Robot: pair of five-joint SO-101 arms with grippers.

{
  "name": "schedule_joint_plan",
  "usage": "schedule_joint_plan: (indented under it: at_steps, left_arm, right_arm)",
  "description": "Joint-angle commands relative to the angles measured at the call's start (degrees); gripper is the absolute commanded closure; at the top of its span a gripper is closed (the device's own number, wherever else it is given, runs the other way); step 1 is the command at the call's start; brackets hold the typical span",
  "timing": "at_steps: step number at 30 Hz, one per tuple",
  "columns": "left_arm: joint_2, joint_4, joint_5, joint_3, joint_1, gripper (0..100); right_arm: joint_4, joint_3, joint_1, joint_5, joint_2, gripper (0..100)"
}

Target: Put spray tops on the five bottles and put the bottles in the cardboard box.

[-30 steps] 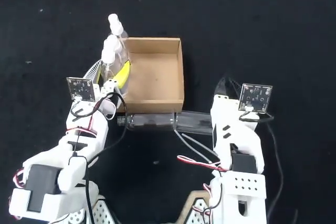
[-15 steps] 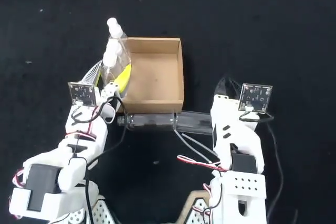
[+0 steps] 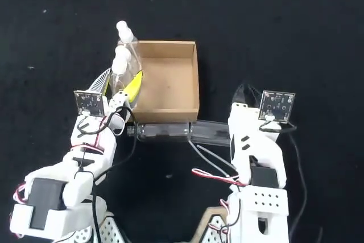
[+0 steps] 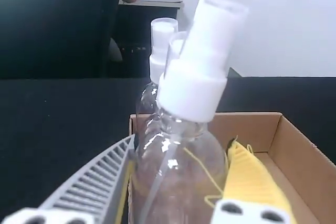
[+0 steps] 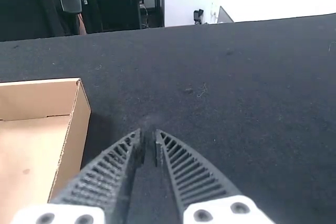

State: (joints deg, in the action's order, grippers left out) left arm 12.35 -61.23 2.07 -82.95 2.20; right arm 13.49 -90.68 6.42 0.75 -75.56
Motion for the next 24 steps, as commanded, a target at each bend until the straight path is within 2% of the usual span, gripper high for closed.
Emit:
schedule_joint_plan:
  at_steps: [1, 15, 20, 24]
  left_arm:
    - [0.4, -1.6, 0.0, 0.4, -0.7, 86]
    - [0.3, -1.6, 0.0, 0.4, -1.3, 86]
    - [0.3, 0.4, 0.0, 0.2, -3.4, 76]
    - [0.4, 2.9, 0.1, 0.5, -4.4, 76]
  right_arm:
    - [-1.6, 0.3, 0.9, 0.4, -1.0, 97.6]
    - [-1.6, 0.3, 1.0, 0.4, -1.0, 97.6]
    - [-1.6, 0.3, 1.0, 0.4, -1.0, 97.6]
    - [-1.6, 0.3, 1.0, 0.4, -1.0, 97.6]
